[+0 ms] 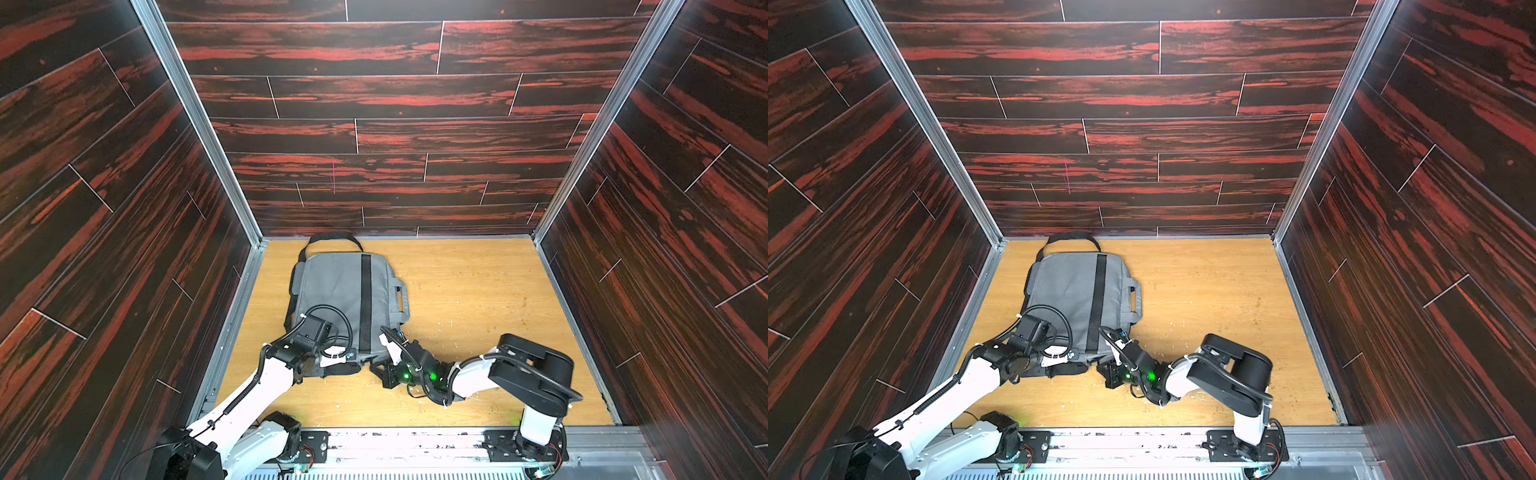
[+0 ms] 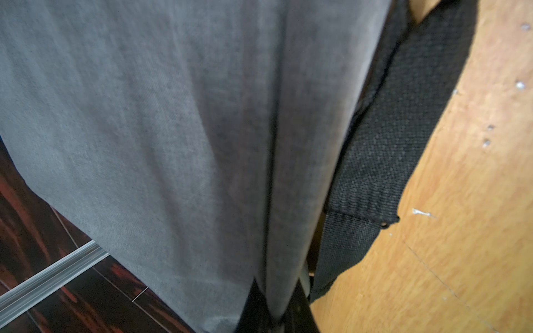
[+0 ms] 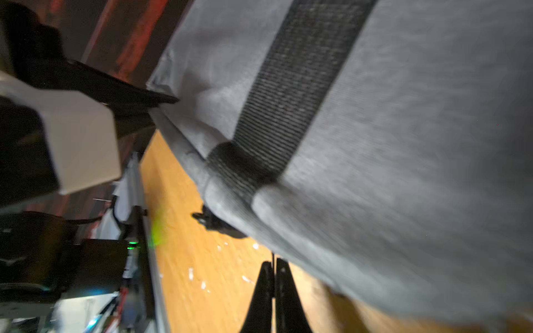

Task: Open the zippered laptop bag and take out the laptop
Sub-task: Unzip the zipper on the zippered laptop bag.

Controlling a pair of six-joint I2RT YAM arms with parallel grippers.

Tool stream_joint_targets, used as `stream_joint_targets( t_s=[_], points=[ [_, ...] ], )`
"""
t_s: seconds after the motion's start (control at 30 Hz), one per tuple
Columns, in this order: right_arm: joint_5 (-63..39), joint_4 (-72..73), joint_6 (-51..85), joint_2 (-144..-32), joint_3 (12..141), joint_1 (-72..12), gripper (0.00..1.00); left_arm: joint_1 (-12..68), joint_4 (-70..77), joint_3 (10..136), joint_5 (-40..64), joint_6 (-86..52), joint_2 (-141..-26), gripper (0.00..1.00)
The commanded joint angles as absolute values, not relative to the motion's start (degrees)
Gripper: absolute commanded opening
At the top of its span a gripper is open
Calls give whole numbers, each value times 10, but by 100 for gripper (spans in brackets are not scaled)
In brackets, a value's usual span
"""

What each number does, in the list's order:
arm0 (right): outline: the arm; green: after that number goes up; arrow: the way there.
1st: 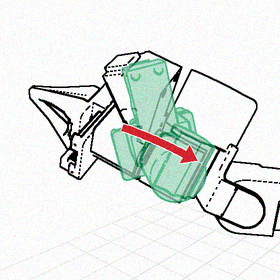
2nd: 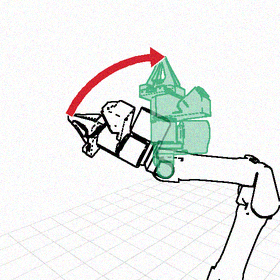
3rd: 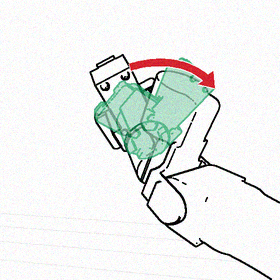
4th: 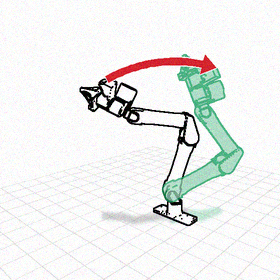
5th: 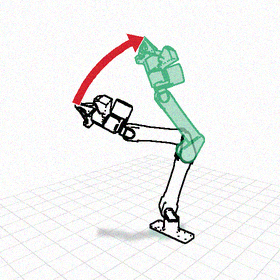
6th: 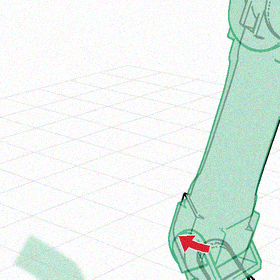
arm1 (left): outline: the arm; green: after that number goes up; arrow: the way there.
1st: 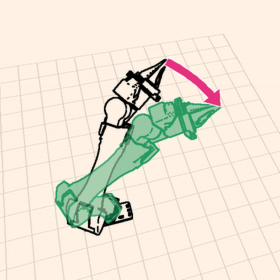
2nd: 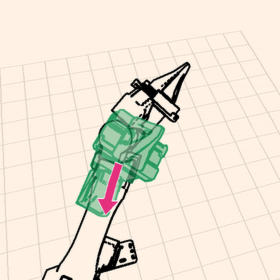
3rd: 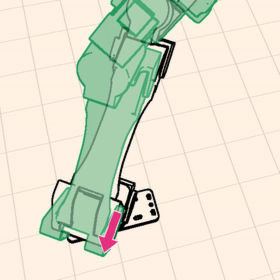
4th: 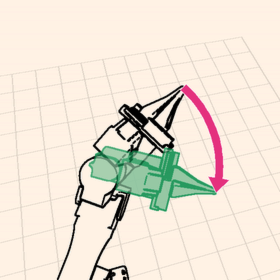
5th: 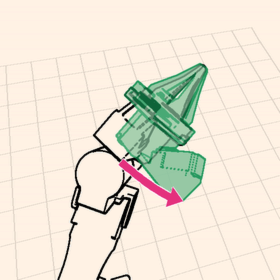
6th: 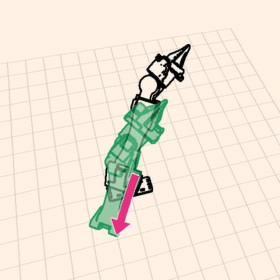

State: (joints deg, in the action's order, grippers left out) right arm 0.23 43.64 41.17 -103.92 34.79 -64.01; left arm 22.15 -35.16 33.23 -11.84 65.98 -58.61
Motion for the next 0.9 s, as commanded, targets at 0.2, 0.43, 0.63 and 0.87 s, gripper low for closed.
stream_joint_targets(
  t_s=[0.2, 0.43, 0.63, 0.87],
  points=[
    [87, 273, 339, -978, 352, -639, 0, 221, -373, 344, -145, 670, -579, 0],
    [77, 225, 291, -930, 328, -579, 0, 221, -387, 344, -156, 669, -567, 0],
    [42, 220, 259, -922, 325, -532, 0, 220, -386, 340, -151, 672, -567, 0],
    [7, 201, 255, -920, 340, -532, 11, 221, -371, 342, -142, 668, -579, 0]
  ],
)
